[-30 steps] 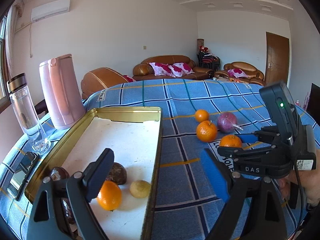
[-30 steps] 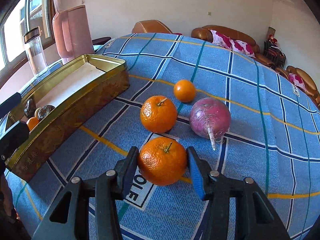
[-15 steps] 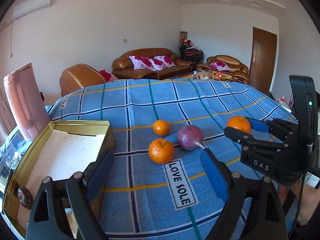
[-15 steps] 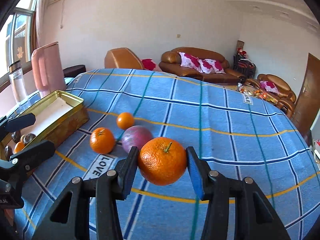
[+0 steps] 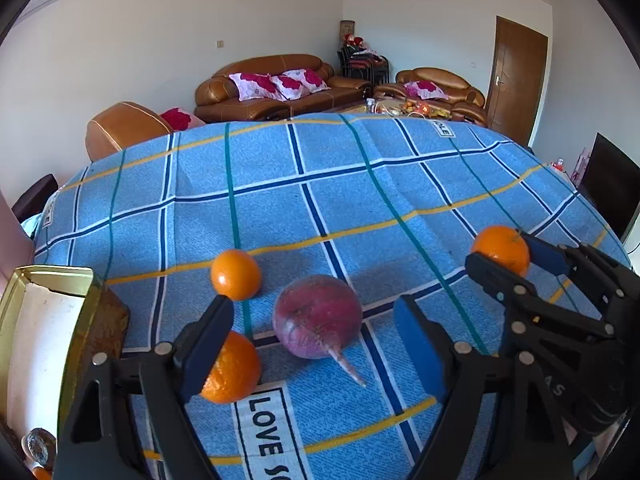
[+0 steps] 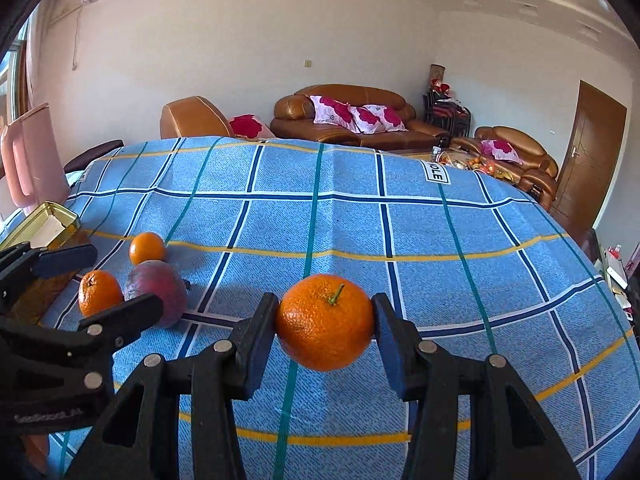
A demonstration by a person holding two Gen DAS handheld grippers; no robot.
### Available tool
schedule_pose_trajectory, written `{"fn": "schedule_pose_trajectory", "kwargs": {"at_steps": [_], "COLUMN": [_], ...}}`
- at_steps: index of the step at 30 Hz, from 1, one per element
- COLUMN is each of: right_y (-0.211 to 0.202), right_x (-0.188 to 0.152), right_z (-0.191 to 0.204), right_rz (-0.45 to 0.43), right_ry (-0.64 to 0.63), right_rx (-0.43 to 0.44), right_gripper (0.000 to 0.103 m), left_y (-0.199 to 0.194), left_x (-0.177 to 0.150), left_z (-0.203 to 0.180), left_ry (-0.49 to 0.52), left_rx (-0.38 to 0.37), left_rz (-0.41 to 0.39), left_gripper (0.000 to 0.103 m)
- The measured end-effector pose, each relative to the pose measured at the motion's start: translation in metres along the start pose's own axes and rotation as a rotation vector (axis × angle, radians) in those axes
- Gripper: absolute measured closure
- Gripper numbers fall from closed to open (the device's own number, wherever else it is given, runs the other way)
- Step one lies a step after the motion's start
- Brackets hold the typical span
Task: Organize fruits
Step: 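Grasp the red onion with the left tool while the right tool grasps a mandarin orange, then carry the red onion in the left tool while the right tool carries the mandarin over the tray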
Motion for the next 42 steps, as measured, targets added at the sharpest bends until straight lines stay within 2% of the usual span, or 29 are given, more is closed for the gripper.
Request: {"fn": "schedule_pose_trajectory", "kwargs": {"at_steps": [2,4,9,10,11,15,18,24,30,42], "right_y": [-0.002,-0.002,0.002,0.003,0.003,0.006,0.006,-0.001,-0.01,-0.022], "right_x": [0.0,0.0,0.0,0.0,0.0,0.0,0.0,-0.001,-0.002,-0.002], "right_z": [-0.003,-0.004,-0.002,-0.002,-0.002,-0.002,-0.002,-0.001,0.0,0.004], "right_rz": [-0.009,-0.005,0.016,0.021,0.022,0.036,0.04,-0.003,-0.048,-0.115], "right_ry": [0.012,0.015,0.011,0.011,0.011,0.007,0.009,0.006,0.001,-0.024], "right_rx": [0.012,0.021,0.038,0.039,0.039,0.036,0.031,0.031,0.048,0.059], "right_gripper": [0.053,0.053,0.053,0.053,0.053,0.053,0.053,0.053,0.053,0.053], "left_y": [0.01,0.018,0.029,0.031,0.034,0.031,0.029,0.022,0.017,-0.003], "left_x": [0.002,0.003,0.004,0.004,0.003,0.0,-0.001,-0.003,-0.003,-0.005], "left_z": [0.002,0.002,-0.004,-0.004,-0.003,-0.003,-0.002,-0.002,0.003,0.005], "left_ry": [-0.006,-0.009,0.024,0.027,0.023,0.036,0.037,0.041,0.018,0.019], "left_rx": [0.01,-0.012,-0.003,-0.012,-0.013,-0.019,-0.053,-0.086,-0.094,-0.071], "left_rz": [0.022,0.044,0.059,0.06,0.073,0.067,0.065,0.044,0.018,-0.086], "left_gripper": [0.022,0.028,0.03,0.041,0.046,0.047,0.047,0.047,0.047,0.047]}}
Point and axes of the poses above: each gripper's, at about its wrist camera, not at the fingertips, and y roughly the way its jaws point, z to its left, x to its top, the point moved 1 cm from there along y, roughly the way its jaws point, and after that the axes turned 4 degrees about z, right-handed, at the moved point
